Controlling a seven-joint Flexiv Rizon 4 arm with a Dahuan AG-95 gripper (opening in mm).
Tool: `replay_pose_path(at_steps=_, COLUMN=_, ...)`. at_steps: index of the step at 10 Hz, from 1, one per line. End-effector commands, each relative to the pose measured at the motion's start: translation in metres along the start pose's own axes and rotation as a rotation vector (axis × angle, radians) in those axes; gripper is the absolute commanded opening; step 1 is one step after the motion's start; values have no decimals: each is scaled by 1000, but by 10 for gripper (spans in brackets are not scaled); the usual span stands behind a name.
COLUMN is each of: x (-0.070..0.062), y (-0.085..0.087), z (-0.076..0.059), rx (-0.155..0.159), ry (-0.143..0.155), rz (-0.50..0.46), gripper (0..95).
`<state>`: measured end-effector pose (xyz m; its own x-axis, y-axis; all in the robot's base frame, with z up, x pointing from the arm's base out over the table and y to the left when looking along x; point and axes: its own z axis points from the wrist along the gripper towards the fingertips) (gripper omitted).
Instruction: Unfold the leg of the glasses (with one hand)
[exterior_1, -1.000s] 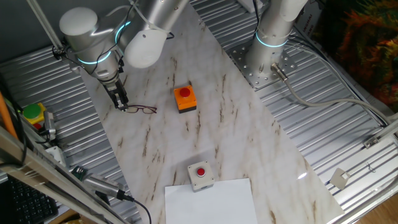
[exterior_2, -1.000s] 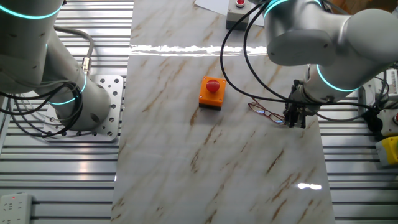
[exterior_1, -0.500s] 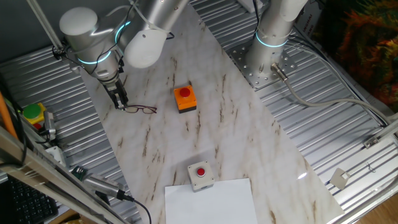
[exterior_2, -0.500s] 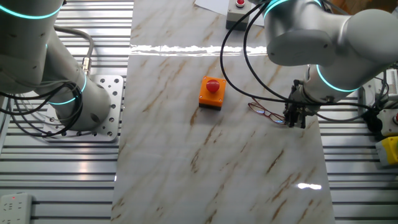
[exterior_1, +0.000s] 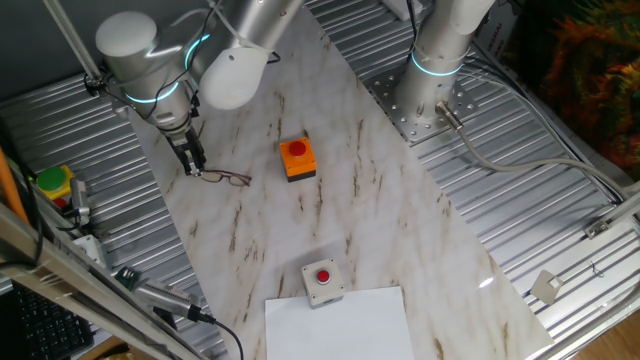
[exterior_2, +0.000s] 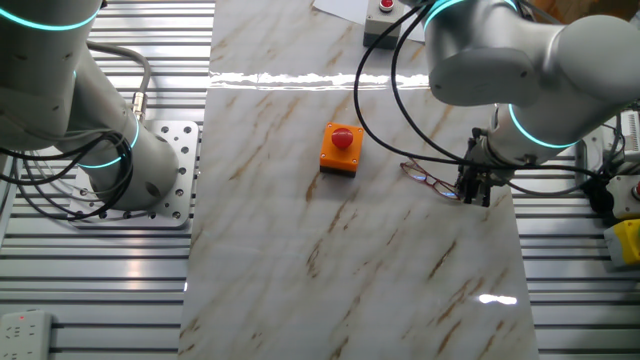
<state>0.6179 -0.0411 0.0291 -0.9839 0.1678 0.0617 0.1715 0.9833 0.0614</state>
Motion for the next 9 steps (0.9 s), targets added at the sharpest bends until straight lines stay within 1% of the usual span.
replay_pose_path(at_steps=1, x=0, y=0, z=-1, rx=3, ry=-7, rz=-7, gripper=0)
replay_pose_path(at_steps=9, x=0, y=4, z=-19, rx=16, ry=-17, rz=-17, gripper=0)
